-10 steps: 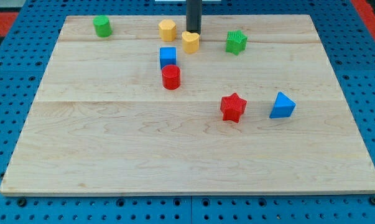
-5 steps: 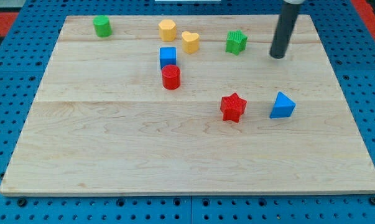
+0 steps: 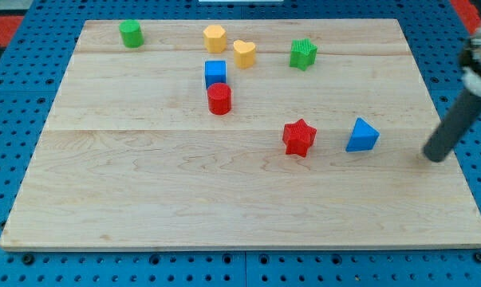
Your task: Slide the blue triangle to the diagonal top right of the green star
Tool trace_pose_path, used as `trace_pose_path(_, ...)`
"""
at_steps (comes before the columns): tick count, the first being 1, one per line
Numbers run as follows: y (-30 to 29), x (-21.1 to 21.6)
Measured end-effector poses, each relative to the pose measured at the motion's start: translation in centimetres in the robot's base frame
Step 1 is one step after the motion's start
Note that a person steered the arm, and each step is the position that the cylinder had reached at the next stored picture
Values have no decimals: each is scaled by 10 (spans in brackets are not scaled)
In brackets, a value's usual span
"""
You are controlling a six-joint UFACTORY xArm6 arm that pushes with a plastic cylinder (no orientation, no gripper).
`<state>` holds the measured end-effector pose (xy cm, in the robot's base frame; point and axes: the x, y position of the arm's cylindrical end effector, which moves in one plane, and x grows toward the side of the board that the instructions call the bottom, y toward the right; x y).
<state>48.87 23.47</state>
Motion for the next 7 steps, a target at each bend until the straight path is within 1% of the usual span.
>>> trace_pose_path(1,-51,-34)
trace_pose_path(2,-69,-72)
trace_pose_path(3,-49,-6)
trace_pose_path(4,-110,-1)
trace_pose_path(5,-147,-5)
trace_pose_path(6,-97,-41)
trace_pose_path(7,-62,-45)
